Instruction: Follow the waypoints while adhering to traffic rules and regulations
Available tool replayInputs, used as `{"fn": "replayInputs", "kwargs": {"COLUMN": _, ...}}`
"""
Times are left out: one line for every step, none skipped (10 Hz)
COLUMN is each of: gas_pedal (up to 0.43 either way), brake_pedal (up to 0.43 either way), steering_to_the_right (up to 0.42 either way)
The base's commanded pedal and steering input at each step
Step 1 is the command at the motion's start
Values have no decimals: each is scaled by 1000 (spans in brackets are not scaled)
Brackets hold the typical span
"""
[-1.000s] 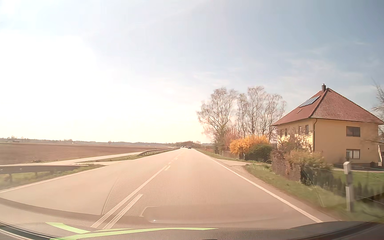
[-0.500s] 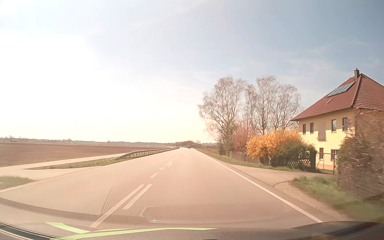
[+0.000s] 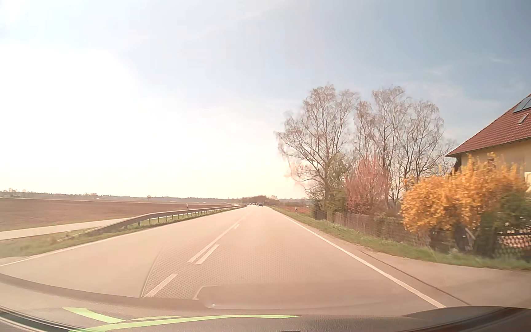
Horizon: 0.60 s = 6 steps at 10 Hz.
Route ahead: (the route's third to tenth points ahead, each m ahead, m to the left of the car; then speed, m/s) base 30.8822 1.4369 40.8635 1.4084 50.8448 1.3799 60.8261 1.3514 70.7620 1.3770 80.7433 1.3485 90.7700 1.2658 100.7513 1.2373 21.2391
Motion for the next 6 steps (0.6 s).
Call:
{"fn": "replayInputs", "kwargs": {"gas_pedal": 480, "brake_pedal": 0, "steering_to_the_right": 0}}
{"fn": "replayInputs", "kwargs": {"gas_pedal": 469, "brake_pedal": 0, "steering_to_the_right": 0}}
{"fn": "replayInputs", "kwargs": {"gas_pedal": 469, "brake_pedal": 0, "steering_to_the_right": 0}}
{"fn": "replayInputs", "kwargs": {"gas_pedal": 461, "brake_pedal": 0, "steering_to_the_right": 0}}
{"fn": "replayInputs", "kwargs": {"gas_pedal": 461, "brake_pedal": 0, "steering_to_the_right": 0}}
{"fn": "replayInputs", "kwargs": {"gas_pedal": 441, "brake_pedal": 0, "steering_to_the_right": 0}}
